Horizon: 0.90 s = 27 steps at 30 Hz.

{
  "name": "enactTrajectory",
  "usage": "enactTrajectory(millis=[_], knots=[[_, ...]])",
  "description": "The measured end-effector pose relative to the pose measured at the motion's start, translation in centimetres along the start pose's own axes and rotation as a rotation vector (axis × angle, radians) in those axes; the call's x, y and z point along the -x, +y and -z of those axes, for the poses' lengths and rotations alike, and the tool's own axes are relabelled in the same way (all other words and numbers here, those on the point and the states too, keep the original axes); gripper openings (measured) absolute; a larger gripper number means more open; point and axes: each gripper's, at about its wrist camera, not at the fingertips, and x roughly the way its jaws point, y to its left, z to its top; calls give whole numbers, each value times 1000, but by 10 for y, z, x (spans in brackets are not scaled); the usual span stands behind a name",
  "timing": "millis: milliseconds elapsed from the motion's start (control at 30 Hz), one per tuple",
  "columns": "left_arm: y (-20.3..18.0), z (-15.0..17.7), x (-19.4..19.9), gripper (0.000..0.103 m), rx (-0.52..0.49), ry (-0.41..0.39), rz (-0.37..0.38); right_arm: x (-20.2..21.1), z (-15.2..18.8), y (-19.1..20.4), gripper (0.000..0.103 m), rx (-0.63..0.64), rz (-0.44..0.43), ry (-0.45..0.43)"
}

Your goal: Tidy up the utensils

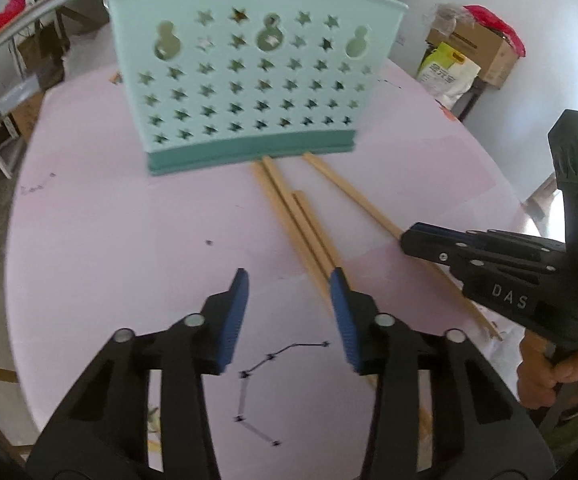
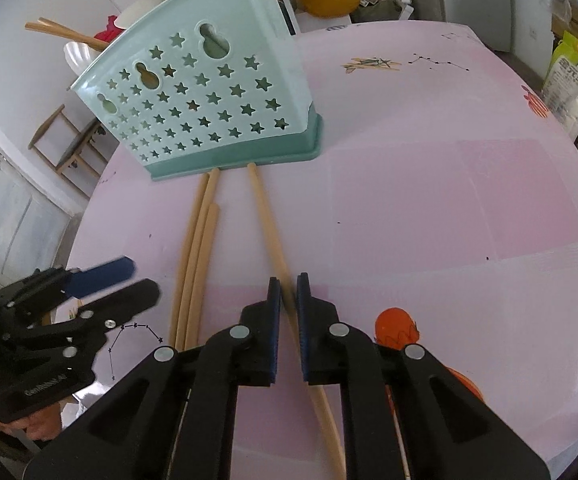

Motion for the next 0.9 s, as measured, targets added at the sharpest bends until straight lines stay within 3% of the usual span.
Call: enactTrajectory(millis=[233,600,900], knots=[[-6,-4,-16,31,15,24,14,1,-1,-4,9,-11,-21,-7],[-4,-8,-23,8,-10,28,-74,0,-3,-7,9,-19,-27,-11],[25,9,-4,5,23,52,-119,5,2,-4,8,2,1,8]])
